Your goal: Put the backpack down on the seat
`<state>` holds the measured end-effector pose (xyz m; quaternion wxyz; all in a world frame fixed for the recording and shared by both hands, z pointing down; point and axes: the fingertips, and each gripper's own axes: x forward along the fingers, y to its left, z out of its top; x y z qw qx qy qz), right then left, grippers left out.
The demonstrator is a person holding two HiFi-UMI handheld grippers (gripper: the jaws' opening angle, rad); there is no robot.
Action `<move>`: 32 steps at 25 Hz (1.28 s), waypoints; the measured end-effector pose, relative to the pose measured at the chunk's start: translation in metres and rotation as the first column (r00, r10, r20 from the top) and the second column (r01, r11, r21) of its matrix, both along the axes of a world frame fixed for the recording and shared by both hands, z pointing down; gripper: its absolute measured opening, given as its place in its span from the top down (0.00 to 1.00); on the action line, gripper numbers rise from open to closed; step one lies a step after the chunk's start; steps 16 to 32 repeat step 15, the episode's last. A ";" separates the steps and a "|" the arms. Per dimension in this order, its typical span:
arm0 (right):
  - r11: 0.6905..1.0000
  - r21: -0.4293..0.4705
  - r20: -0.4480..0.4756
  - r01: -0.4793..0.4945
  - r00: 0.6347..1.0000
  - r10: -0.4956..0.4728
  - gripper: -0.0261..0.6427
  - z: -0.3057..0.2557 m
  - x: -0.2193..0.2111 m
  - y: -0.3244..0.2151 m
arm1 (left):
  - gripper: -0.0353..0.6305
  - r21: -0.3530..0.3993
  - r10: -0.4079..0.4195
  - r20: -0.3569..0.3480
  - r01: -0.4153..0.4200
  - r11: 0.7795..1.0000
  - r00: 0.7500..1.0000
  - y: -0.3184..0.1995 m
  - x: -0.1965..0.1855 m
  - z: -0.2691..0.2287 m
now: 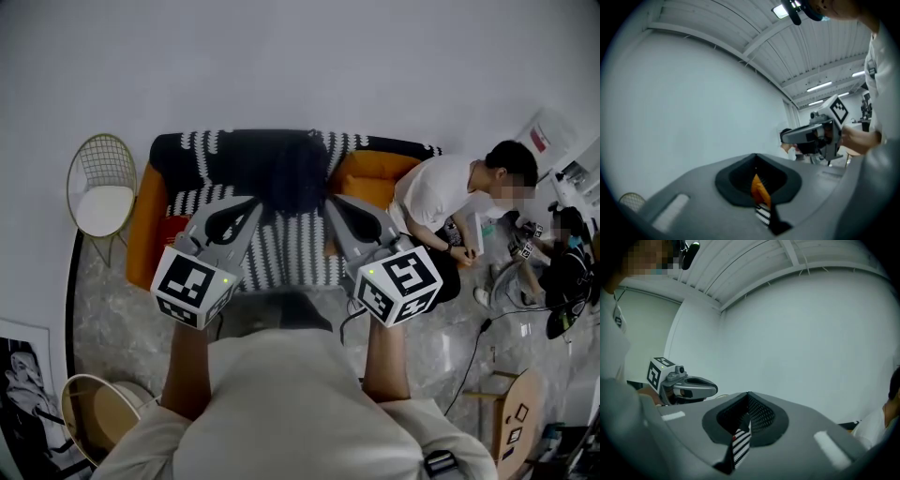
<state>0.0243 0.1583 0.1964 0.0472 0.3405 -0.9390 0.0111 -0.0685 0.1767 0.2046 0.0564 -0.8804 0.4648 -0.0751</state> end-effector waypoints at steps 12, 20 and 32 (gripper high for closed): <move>1.000 -0.027 -0.001 0.014 1.000 -0.014 0.95 0.012 0.003 -0.011 | 0.94 -0.036 -0.026 0.037 0.027 0.999 0.999 -0.008 0.003 0.019; 0.999 -0.031 0.000 0.018 1.000 -0.018 0.95 0.014 0.002 -0.011 | 0.94 -0.049 -0.026 0.037 0.028 0.998 0.999 -0.008 0.002 0.025; 0.999 -0.031 0.000 0.018 1.000 -0.018 0.95 0.014 0.002 -0.011 | 0.94 -0.049 -0.026 0.037 0.028 0.998 0.999 -0.008 0.002 0.025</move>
